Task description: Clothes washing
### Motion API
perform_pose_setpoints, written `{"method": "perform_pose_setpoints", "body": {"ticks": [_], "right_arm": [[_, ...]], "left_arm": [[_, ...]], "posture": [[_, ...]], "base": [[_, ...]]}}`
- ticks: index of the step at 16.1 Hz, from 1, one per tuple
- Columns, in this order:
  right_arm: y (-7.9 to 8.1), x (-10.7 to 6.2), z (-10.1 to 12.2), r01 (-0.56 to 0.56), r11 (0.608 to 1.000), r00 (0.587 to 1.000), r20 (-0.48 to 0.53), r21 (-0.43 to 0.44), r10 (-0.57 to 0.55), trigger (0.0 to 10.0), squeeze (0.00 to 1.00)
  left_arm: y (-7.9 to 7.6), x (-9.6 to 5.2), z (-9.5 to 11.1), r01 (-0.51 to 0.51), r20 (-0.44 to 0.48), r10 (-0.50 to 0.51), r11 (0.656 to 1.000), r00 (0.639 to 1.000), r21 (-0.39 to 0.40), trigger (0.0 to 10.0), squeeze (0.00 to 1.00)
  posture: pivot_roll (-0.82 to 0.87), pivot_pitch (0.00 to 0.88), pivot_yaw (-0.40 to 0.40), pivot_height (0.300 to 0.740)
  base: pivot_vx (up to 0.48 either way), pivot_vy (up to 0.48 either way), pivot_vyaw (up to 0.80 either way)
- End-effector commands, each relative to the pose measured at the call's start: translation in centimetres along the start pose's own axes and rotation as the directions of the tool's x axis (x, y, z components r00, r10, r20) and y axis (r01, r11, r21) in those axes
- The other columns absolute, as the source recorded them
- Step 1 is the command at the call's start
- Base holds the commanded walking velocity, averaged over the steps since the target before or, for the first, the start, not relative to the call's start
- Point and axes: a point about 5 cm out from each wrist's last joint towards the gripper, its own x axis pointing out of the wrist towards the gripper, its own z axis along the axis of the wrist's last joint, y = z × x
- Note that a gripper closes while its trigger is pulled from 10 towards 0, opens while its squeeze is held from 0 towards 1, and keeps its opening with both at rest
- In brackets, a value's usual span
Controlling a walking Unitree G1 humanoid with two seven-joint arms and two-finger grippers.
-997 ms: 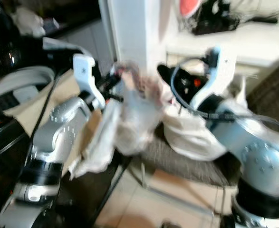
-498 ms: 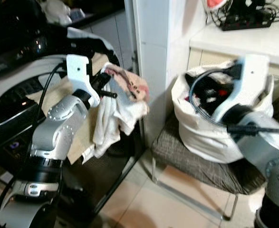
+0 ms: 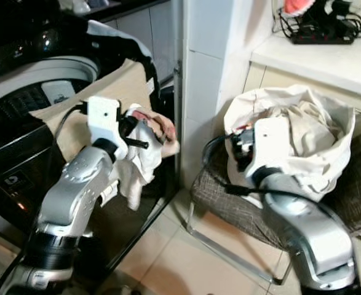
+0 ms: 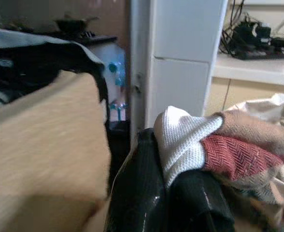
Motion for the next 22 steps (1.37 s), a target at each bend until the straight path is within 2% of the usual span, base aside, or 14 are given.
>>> {"method": "perform_pose_setpoints", "body": {"ticks": [1,2,3,5,9,13,22], "right_arm": [[0.3,0.1,-0.6,-0.011,0.999,1.0,0.011,0.035,0.011,10.0,0.0],[-0.1,0.1,-1.0,0.013,0.996,1.0,0.012,0.083,-0.014,10.0,0.0],[-0.7,0.2,-1.1,0.037,0.997,0.999,0.008,0.075,-0.037,10.0,0.0],[-1.3,0.2,-1.0,0.062,0.994,0.998,0.018,0.091,-0.064,10.0,0.0],[-1.8,-0.1,-1.2,0.05,0.998,0.998,0.032,0.039,-0.051,10.0,0.0],[-1.5,0.2,-1.2,0.009,1.0,1.0,0.025,0.022,-0.009,10.0,0.0],[-1.0,0.2,-1.4,-0.005,1.0,1.0,0.022,0.011,0.005,10.0,0.0]], "left_arm": [[-0.7,-0.4,1.1,0.05,0.061,-0.053,0.998,0.997,0.043,10.0,0.0],[-1.0,-0.8,1.3,0.096,0.067,-0.101,0.993,0.993,0.072,10.0,0.0],[-0.8,-0.7,1.5,0.084,0.069,-0.092,0.99,0.993,0.111,10.0,0.0],[-0.5,-0.6,1.8,0.076,0.074,-0.084,0.992,0.994,0.101,10.0,0.0],[-0.4,-0.5,1.9,0.083,0.065,-0.094,0.984,0.993,0.156,10.0,0.0],[0.0,-0.3,2.4,0.074,0.075,-0.086,0.986,0.993,0.146,10.0,0.0],[0.3,-0.2,2.3,0.066,0.069,-0.075,0.99,0.995,0.127,10.0,0.0]], "posture": [[-0.07,0.0,0.005,0.74],[-0.07,0.0,0.007,0.74],[-0.07,0.0,0.021,0.74],[-0.07,0.0,0.036,0.74],[-0.07,0.0,0.05,0.74],[-0.07,0.0,0.052,0.74],[-0.07,0.0,0.056,0.74]], "base": [[0.0,0.0,0.0],[0.0,0.0,-0.8],[0.0,0.0,-0.8],[0.0,0.0,-0.8],[0.186,0.0,-0.35],[0.345,0.0,0.0],[0.404,0.0,0.0]]}}
